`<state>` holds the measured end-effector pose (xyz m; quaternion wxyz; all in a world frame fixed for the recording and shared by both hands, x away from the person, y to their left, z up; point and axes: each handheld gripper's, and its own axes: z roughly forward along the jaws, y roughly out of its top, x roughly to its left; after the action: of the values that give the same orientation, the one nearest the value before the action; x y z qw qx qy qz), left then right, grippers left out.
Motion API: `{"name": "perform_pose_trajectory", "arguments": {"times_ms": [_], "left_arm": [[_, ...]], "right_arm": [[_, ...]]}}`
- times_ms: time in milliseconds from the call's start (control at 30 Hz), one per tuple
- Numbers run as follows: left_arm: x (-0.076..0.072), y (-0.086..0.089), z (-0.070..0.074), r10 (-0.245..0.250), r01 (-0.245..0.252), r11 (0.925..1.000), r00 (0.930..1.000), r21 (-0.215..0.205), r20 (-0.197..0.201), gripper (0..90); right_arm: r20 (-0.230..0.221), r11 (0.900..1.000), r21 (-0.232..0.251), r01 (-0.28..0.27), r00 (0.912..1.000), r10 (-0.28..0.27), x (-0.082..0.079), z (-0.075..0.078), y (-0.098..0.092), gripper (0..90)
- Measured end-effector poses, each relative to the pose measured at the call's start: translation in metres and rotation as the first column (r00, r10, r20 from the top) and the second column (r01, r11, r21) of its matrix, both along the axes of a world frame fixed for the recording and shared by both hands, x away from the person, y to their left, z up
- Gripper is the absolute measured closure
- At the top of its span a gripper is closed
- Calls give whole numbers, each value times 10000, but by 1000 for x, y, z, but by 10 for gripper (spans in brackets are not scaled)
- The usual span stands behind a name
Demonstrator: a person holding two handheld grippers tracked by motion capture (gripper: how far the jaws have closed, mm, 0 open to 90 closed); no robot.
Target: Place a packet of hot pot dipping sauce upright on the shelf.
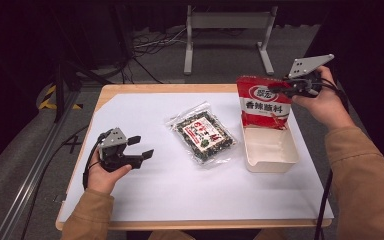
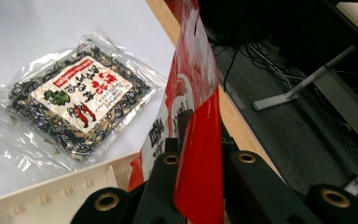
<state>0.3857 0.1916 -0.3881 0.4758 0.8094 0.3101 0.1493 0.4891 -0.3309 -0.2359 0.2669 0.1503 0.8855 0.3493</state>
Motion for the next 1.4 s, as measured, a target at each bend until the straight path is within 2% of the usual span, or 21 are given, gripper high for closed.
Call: {"name": "perform_pose_trajectory", "arguments": {"times_ms": [100,367,567,733,767,900,1067,1133,1200,1233,1267,1400], "left_arm": [[-1,-1,0,-14,14,10000,10000,-1,-56,297],[0,0,-1,6,-6,10000,10000,4,-29,297],[1,0,0,-36,36,10000,10000,-4,-2,296],[1,-1,-1,-65,65,10000,9999,-32,-96,296],[1,-1,-1,-70,70,10000,9999,-12,-82,296],[2,-2,0,-117,117,9999,9999,2,-80,295],[2,-3,-1,-139,139,9999,9999,10,-69,295],[2,-3,-1,-144,144,9999,9999,24,-72,295],[2,-3,-1,-144,144,9999,9999,4,-77,295],[2,-3,-1,-144,144,9999,9999,4,-77,295],[2,-3,-1,-141,141,9999,9999,-5,-80,295],[2,-3,-1,-143,143,9999,9999,-4,-86,295]], "right_arm": [[0,9999,-154,-45,10000,45,2,-5,4,873],[-16,9998,124,-137,9999,137,5,-13,11,867],[-384,9986,468,-237,9989,255,4,-19,15,847],[-606,9984,568,29,9982,5,4,-25,13,798],[-729,9975,590,394,9967,-350,5,-29,10,786],[-942,9926,545,1083,9902,-1028,6,-35,1,807],[-1152,9893,406,1398,9842,-1343,6,-39,-5,859],[-1313,9854,275,1677,9779,-1628,6,-43,-9,864],[-1463,9809,397,1904,9722,-1828,6,-46,-12,865],[-1463,9809,397,1904,9722,-1828,6,-46,-12,865],[-1576,9772,365,2092,9668,-2011,6,-48,-14,870],[-1853,9691,412,2432,9550,-2317,6,-51,-17,876]]}}
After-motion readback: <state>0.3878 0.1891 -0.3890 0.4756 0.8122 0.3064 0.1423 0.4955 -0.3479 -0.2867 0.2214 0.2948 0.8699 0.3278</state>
